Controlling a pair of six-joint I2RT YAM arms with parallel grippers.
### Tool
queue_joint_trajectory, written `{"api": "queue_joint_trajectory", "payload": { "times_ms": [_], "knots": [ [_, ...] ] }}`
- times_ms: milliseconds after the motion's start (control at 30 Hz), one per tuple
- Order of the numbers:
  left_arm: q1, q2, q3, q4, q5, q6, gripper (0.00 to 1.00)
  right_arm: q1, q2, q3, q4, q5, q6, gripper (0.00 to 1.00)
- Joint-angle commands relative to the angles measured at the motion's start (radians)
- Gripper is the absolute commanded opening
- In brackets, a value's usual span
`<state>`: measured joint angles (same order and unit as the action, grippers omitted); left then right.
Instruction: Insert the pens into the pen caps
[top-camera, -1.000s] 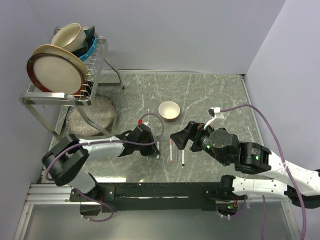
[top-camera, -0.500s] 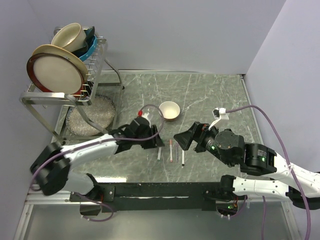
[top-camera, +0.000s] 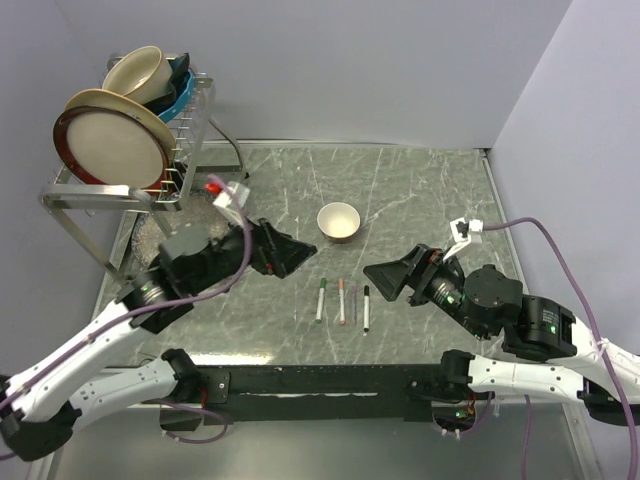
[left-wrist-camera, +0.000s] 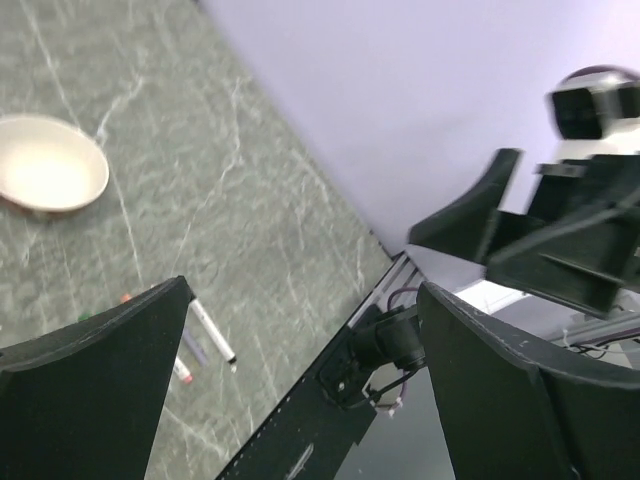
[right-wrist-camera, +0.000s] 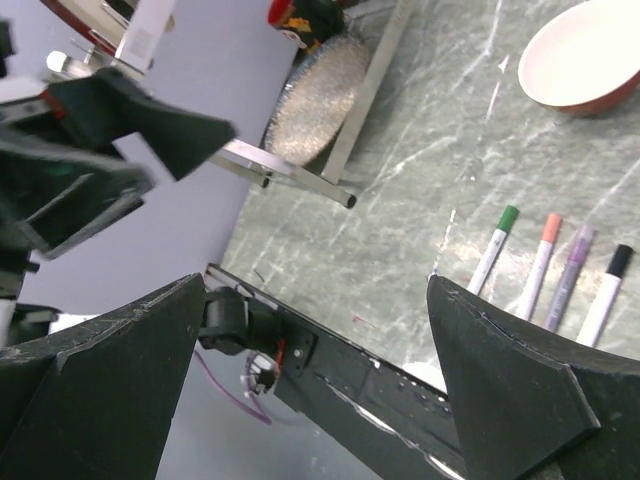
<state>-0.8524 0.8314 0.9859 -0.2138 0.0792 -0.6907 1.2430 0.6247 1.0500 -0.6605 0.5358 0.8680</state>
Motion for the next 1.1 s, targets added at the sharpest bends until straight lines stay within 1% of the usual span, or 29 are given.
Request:
{"api": "queue_joint_trajectory", "payload": {
  "times_ms": [0,167,467,1067],
  "knots": [
    [-0.002,-0.064,-0.026,0.044,-0.013,0.043,0.99,0.001,-0.002,-0.018,0.068,0.042,0.022,1.00],
    [-0.002,-0.097,-0.061,0.056,-0.012,0.030,0.99,0.001,0.029,-0.001,0.024,0.066,0.049,1.00],
    [-0.001,-0.121,-0.078,0.060,-0.024,0.028,0.99,0.001,0.027,-0.015,0.035,0.067,0.065,1.00],
    [-0.002,-0.146,-0.066,0.047,-0.033,0.030,0.99,0.001,0.050,0.007,0.029,0.058,0.069,1.00]
  ]
}}
